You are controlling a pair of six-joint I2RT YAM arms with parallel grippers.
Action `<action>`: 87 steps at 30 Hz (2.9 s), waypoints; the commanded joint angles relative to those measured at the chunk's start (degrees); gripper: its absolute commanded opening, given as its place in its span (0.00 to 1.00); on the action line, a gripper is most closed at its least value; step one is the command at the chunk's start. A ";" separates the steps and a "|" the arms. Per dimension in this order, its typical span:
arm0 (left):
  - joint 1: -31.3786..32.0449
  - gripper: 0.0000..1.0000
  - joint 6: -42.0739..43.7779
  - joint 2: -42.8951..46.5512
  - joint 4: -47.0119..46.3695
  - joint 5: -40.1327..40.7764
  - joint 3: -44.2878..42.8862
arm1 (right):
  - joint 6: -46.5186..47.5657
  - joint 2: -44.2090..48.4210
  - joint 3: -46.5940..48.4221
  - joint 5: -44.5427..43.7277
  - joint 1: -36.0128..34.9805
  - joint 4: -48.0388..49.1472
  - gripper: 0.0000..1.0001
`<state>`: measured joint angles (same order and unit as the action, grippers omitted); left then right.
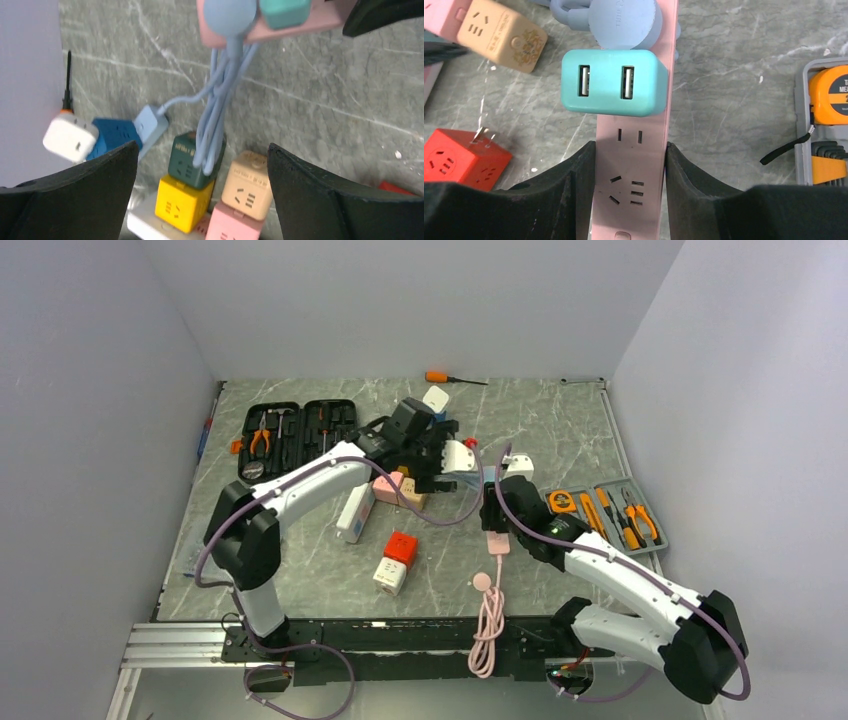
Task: Pull the plug off the socket
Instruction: Pick up the socket from the center of the board, then remove the plug from the socket.
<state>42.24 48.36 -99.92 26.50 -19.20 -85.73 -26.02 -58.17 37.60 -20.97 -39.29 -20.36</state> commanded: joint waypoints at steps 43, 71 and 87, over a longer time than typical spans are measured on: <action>-0.84 0.00 -8.17 -22.58 19.72 -25.10 -32.54 | 7.99 9.57 -1.09 10.02 0.68 16.48 0.00; -8.49 0.00 -1.73 -11.38 25.75 -46.63 -25.12 | 2.58 19.90 -7.93 29.97 8.79 17.29 0.90; -8.65 0.00 2.44 -9.65 28.18 -49.80 -23.54 | -0.84 8.19 -12.74 49.23 12.67 41.62 0.73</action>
<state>33.32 50.85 -115.11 52.31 -59.53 -108.12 -25.10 -48.16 25.47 23.64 -26.74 9.34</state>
